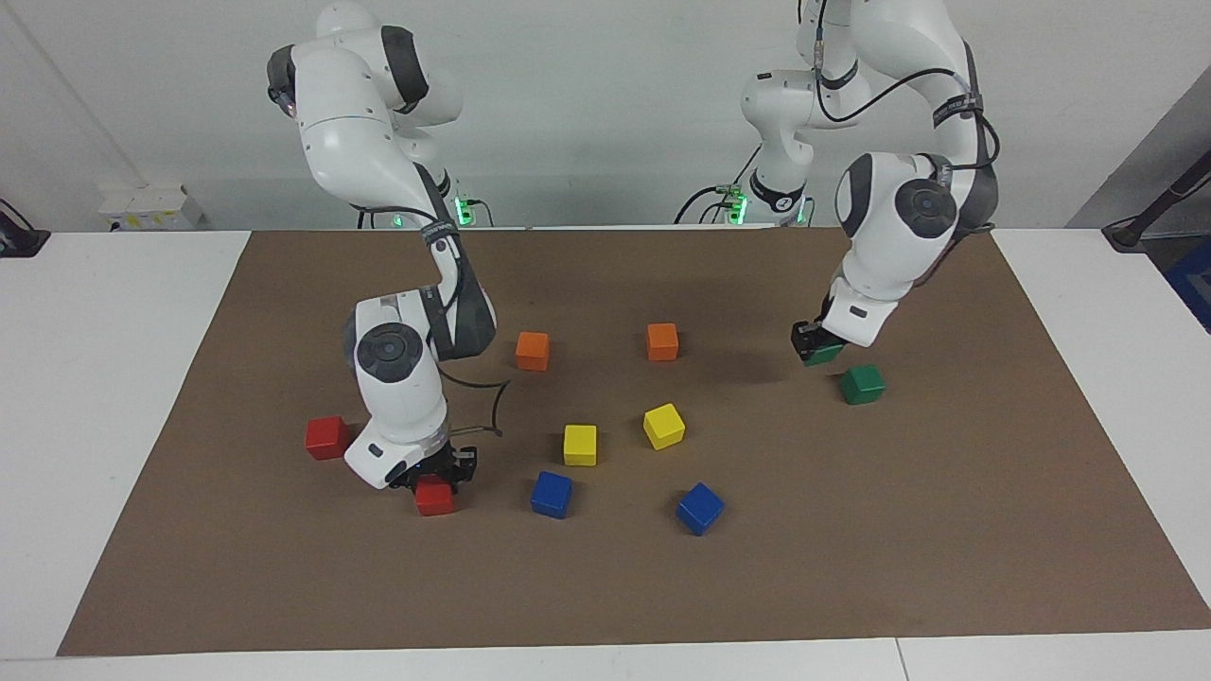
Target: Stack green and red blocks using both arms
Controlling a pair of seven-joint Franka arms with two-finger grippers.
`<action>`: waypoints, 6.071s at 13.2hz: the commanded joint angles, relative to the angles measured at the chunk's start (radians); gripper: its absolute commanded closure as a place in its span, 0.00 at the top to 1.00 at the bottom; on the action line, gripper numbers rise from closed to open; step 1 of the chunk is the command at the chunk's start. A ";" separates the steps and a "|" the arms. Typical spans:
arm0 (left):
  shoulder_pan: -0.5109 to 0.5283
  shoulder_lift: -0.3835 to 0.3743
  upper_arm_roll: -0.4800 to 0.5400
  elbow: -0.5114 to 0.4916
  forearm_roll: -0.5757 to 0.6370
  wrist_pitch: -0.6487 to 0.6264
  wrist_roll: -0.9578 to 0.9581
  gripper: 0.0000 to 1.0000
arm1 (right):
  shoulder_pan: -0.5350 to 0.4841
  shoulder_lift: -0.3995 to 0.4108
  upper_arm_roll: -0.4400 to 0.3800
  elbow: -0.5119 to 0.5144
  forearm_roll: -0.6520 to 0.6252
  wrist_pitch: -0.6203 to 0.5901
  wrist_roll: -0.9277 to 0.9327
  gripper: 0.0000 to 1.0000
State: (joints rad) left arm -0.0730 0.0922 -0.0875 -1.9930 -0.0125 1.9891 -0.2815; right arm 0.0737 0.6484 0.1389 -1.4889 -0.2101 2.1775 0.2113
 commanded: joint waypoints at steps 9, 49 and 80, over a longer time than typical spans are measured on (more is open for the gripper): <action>0.159 0.044 -0.008 -0.009 0.000 0.126 0.225 0.00 | -0.227 -0.325 0.024 -0.255 0.003 -0.134 -0.285 0.00; 0.148 -0.034 -0.009 0.081 0.000 -0.117 0.225 1.00 | -0.318 -0.403 0.021 -0.525 0.133 0.205 -0.411 1.00; 0.090 -0.127 0.040 0.256 0.000 -0.429 0.255 1.00 | -0.060 -0.702 -0.194 -0.149 0.201 -0.690 -0.303 1.00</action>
State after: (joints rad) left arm -0.0027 -0.0083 -0.0346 -1.7252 -0.0130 1.5430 -0.0358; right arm 0.0334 -0.0465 -0.0767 -1.6420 -0.0212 1.4986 -0.1070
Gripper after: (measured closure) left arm 0.000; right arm 0.000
